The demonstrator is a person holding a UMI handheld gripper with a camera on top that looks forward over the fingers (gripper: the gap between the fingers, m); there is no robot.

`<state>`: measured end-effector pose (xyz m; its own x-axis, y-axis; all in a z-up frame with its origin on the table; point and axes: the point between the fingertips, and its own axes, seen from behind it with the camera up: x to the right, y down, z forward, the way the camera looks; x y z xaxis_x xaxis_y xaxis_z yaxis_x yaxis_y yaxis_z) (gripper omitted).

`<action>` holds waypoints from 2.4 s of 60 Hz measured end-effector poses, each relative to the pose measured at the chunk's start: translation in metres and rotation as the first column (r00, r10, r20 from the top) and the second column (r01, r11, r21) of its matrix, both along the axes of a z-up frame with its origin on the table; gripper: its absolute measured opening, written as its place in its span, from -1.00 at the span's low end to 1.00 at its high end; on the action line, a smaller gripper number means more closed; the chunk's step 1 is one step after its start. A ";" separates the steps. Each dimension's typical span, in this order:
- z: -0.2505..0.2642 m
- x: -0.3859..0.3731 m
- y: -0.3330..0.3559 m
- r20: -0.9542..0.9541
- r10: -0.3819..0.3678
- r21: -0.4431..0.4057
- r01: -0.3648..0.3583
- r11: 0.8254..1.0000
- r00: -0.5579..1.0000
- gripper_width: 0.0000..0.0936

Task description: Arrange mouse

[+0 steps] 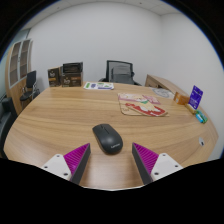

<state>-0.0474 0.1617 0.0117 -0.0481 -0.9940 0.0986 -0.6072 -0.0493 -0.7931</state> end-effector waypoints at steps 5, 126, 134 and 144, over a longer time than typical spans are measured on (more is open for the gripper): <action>-0.006 0.012 -0.002 -0.007 0.005 0.004 -0.005 1.000 1.000 0.85; 0.034 0.112 -0.017 -0.027 0.011 0.094 -0.009 0.995 1.000 -0.40; 0.102 0.168 -0.061 0.074 -0.020 0.059 0.016 0.998 0.997 -0.40; 0.135 0.240 -0.133 0.140 -0.086 0.011 0.086 0.996 0.986 -0.40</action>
<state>0.1927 0.0283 0.1467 -0.1465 -0.9859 0.0804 -0.4915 0.0021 -0.8709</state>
